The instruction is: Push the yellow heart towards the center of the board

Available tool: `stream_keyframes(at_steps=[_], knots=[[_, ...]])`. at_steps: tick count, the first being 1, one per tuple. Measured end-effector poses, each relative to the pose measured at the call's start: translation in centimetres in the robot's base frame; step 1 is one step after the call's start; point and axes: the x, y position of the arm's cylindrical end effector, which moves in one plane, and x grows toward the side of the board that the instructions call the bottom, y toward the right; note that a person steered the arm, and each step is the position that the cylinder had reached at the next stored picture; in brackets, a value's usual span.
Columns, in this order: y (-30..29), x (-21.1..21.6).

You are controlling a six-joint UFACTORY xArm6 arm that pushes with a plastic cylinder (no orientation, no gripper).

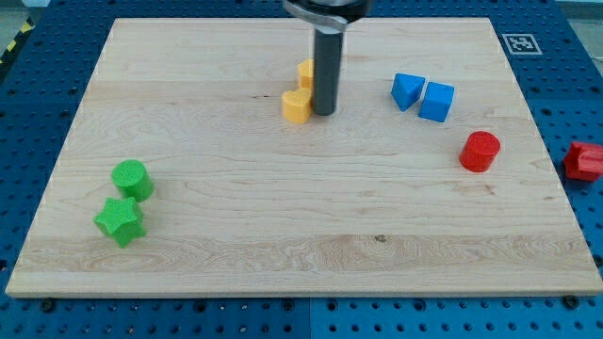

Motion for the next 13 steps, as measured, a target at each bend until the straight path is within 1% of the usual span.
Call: stream_keyframes(at_steps=[1,2,3,5,6,7,8,9,10,11,12,13], knots=[[-1.7,1.7],[-2.4,4.2],[-2.4,4.2],[-3.0,-0.2],[-4.0,-0.2],[-3.0,-3.4],[-7.0,-5.8],[-8.4,-1.1],[-8.4,0.8],[-6.9,-0.8],[-5.4,1.0],[-5.4,5.8]])
